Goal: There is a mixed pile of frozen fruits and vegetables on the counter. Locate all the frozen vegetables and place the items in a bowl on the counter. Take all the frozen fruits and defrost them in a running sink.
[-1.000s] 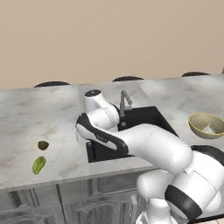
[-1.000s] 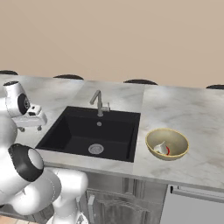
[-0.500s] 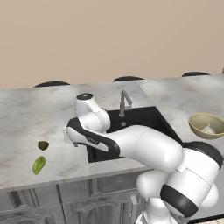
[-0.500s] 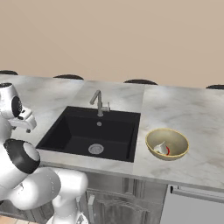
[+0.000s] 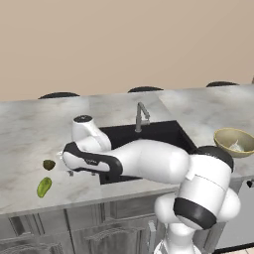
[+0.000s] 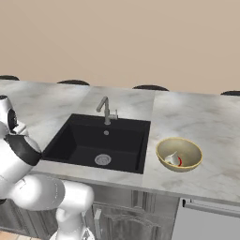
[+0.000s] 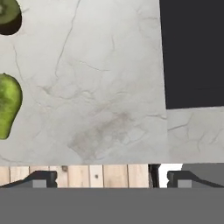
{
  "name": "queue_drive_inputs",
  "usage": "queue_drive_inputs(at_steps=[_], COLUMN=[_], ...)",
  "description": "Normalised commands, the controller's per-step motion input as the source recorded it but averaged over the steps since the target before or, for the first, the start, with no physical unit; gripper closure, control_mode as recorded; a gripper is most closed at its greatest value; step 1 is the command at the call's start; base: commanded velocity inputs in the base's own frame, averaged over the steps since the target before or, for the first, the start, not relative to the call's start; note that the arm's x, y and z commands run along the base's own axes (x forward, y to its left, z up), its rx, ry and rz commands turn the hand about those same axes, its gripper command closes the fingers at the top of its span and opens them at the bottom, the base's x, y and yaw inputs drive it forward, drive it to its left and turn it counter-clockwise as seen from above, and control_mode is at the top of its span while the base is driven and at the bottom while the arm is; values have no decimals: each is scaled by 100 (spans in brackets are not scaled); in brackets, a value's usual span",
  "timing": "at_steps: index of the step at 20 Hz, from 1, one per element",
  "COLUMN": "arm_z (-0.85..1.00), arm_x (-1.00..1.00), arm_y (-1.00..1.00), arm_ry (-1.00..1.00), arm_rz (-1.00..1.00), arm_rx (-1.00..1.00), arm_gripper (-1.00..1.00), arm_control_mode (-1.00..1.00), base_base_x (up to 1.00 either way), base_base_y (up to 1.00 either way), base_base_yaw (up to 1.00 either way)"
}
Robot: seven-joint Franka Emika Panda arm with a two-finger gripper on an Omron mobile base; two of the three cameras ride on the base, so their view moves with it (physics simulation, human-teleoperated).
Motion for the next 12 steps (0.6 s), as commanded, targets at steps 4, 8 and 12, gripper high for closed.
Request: queue_drive_inputs(at_steps=[4,8,12], arm_z=[0,0,1], arm_x=[4,8,16], arm_y=[39,50,43], arm_ry=[15,24,15], arm_rz=[3,4,2], arm_rx=[0,0,-1], arm_gripper=[-100,-100,-100], arm_control_mode=[-100,-100,-100], base_base_x=[0,0,0], base_base_y=[0,0,0], base_base_yaw=[0,0,0])
